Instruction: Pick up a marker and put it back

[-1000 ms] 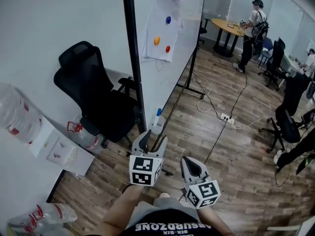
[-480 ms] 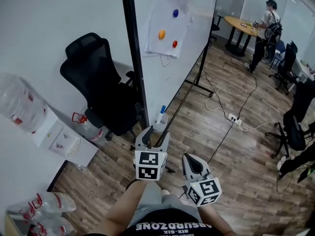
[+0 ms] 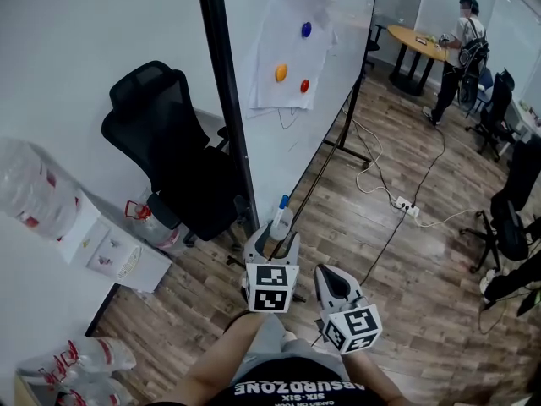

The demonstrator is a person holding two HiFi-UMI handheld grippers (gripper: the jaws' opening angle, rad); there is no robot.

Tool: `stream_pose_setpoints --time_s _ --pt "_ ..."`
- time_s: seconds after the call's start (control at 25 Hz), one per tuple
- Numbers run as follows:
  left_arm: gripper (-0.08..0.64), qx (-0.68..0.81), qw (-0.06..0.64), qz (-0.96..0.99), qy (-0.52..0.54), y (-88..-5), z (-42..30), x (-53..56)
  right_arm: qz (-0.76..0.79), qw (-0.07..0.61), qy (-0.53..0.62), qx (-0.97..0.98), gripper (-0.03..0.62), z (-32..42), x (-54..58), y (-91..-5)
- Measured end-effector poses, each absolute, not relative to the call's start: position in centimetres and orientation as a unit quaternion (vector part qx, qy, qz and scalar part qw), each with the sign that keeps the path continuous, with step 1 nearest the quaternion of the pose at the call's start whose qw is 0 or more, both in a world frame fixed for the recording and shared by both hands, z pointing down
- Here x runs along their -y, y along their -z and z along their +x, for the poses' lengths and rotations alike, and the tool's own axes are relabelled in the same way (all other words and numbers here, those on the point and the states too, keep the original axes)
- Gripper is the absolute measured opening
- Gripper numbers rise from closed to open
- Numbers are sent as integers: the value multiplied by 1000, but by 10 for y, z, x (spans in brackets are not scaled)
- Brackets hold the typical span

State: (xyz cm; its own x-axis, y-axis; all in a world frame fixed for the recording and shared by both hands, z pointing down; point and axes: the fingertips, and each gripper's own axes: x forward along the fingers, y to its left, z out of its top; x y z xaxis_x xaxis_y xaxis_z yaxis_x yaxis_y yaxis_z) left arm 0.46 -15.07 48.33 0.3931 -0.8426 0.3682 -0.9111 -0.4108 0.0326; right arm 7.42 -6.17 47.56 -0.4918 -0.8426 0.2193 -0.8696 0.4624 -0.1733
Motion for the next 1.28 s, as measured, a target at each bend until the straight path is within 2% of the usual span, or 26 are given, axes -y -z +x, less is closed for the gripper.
stream_pose_setpoints --time_s 0.96,1.28 --pt "232 529 128 808 -228 -519 31 222 528 51 -136 837 -2 90 133 -478" --pt "232 539 166 791 -239 -531 30 243 532 56 -142 833 -2 95 144 -483"
